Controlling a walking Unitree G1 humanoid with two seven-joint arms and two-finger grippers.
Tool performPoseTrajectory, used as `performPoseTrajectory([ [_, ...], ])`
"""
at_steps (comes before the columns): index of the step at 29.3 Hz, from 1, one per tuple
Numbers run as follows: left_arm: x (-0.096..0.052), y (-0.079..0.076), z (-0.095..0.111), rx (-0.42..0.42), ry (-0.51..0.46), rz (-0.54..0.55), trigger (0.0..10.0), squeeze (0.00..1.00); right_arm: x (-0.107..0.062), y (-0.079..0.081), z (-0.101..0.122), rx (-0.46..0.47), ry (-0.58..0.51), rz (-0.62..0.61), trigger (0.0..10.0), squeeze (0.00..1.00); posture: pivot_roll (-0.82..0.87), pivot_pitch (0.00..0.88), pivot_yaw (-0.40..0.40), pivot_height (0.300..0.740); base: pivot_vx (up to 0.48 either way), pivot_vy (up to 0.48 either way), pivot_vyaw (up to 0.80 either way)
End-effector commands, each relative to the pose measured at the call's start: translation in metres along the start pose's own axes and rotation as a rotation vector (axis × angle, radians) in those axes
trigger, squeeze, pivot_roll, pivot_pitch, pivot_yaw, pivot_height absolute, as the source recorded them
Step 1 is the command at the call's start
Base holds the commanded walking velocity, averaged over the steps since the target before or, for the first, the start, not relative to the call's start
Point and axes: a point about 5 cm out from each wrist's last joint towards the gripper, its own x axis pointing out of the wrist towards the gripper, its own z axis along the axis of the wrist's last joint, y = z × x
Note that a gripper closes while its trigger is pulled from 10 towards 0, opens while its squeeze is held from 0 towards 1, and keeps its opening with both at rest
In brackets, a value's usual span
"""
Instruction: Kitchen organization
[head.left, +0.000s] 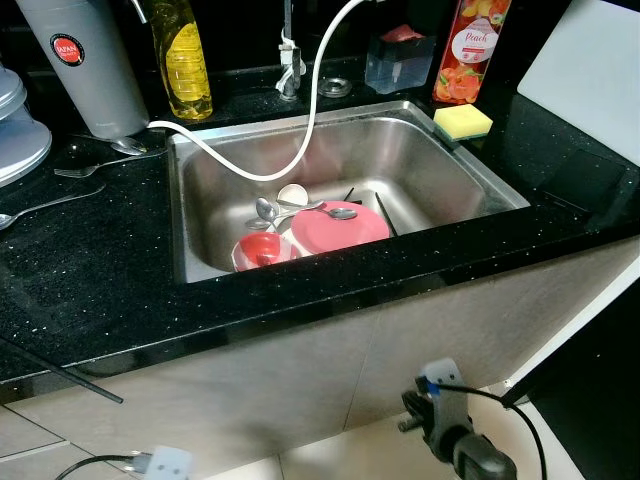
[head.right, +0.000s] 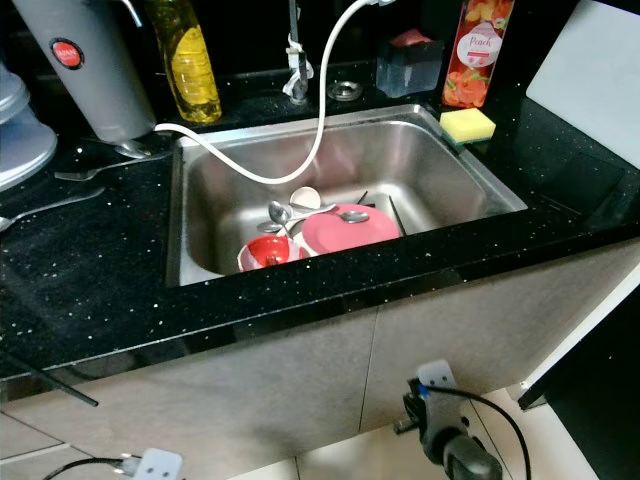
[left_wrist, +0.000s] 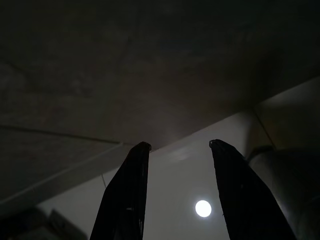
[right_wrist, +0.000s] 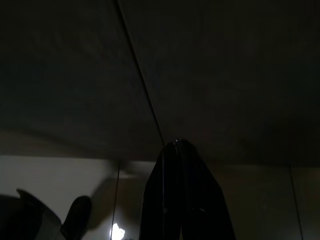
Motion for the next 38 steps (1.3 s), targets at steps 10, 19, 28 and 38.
performPoseTrajectory([
  [10,0.000,-0.006,-0.022,-0.187,0.265,-0.020,10.0,0.00,-0.001,0.020,-0.038,0.061,0.348,0.008,10.0,0.00,0.04,0.036,0.011,0.740,0.000,0.000,0.00],
  [19,0.063,-0.008,0.086,-0.154,0.070,-0.050,10.0,0.00,0.029,0.028,0.008,0.088,0.221,0.023,10.0,0.00,0.05,0.084,0.009,0.740,0.000,0.000,0.00],
  [28,0.048,-0.014,0.053,-0.078,0.166,-0.087,10.0,0.00,0.016,0.024,-0.015,0.046,0.301,0.016,10.0,0.00,0.05,0.107,0.020,0.740,0.000,0.000,0.00],
  [38,0.011,-0.015,-0.011,-0.005,0.301,-0.045,10.0,0.00,-0.016,0.013,-0.057,-0.001,0.416,-0.042,10.0,0.00,0.06,0.097,0.009,0.740,0.000,0.000,0.00],
])
